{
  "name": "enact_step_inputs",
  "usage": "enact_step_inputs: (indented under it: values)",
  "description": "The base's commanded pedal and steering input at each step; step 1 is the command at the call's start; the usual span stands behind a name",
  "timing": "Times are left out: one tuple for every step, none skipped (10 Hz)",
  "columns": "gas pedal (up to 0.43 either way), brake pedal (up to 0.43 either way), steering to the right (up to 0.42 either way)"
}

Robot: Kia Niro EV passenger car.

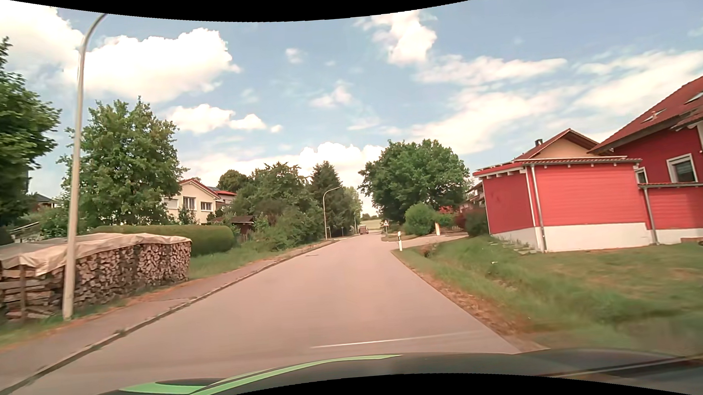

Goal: Follow the waypoints while adhering to traffic rules and regulations

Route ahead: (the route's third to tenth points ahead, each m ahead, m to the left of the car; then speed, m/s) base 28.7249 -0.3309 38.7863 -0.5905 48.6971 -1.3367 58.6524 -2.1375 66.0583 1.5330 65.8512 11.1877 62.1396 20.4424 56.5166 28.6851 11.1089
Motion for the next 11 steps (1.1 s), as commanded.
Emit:
enact_step_inputs:
  values:
    - [0.138,0.000,0.000]
    - [0.138,0.000,0.000]
    - [0.138,0.000,0.000]
    - [0.138,0.000,0.003]
    - [0.138,0.000,0.003]
    - [0.138,0.000,0.003]
    - [0.138,0.000,0.003]
    - [0.138,0.000,0.002]
    - [0.138,0.000,0.002]
    - [0.138,0.000,0.002]
    - [0.138,0.000,0.002]
